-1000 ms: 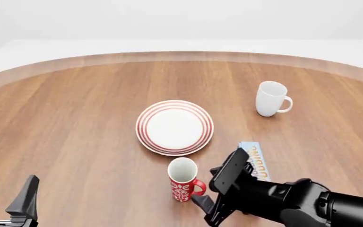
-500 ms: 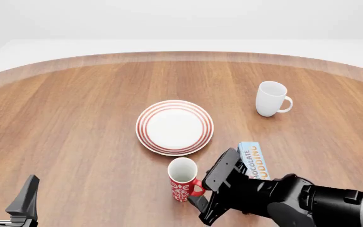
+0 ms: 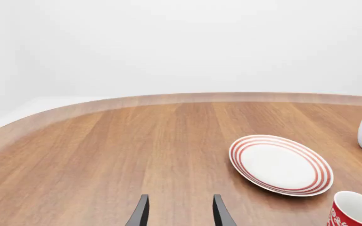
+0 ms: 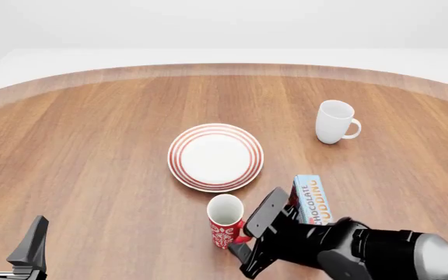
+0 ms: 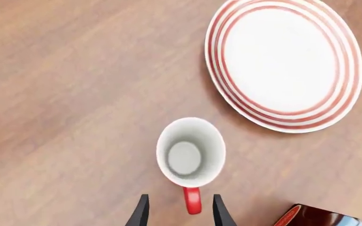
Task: Pick up the red mug and put it on the plate
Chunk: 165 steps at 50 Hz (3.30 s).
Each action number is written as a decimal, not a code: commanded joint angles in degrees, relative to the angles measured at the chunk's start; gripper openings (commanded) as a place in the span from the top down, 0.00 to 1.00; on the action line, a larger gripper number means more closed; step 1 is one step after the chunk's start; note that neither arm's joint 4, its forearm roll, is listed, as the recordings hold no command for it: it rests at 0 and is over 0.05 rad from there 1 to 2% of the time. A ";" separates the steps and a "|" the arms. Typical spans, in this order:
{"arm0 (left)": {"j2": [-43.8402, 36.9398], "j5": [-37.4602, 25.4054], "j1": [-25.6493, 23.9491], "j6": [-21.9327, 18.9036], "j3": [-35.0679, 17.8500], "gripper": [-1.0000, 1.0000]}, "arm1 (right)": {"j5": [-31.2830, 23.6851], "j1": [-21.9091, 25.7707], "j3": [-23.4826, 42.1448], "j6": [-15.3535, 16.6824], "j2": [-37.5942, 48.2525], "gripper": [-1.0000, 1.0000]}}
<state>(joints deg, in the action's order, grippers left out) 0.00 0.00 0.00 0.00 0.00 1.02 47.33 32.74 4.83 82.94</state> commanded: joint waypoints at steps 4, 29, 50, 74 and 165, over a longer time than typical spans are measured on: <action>0.00 0.00 0.00 0.00 0.00 0.00 | 2.24 0.21 -0.66 -0.97 2.60 0.00; 0.00 0.00 0.00 0.00 0.00 0.00 | 2.81 0.03 -1.16 -1.19 2.16 1.00; 0.00 0.00 0.00 0.00 0.00 0.00 | -0.65 -1.68 -0.14 1.93 -3.56 1.00; 0.00 0.00 0.00 0.00 0.00 0.00 | -11.50 -3.96 4.61 5.57 -15.06 1.00; 0.00 0.00 0.00 0.00 0.00 0.00 | -0.98 -15.87 30.24 6.84 13.00 1.00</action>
<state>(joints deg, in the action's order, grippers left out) 0.00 0.00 0.00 0.00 0.00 -1.13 31.71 60.29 12.17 92.33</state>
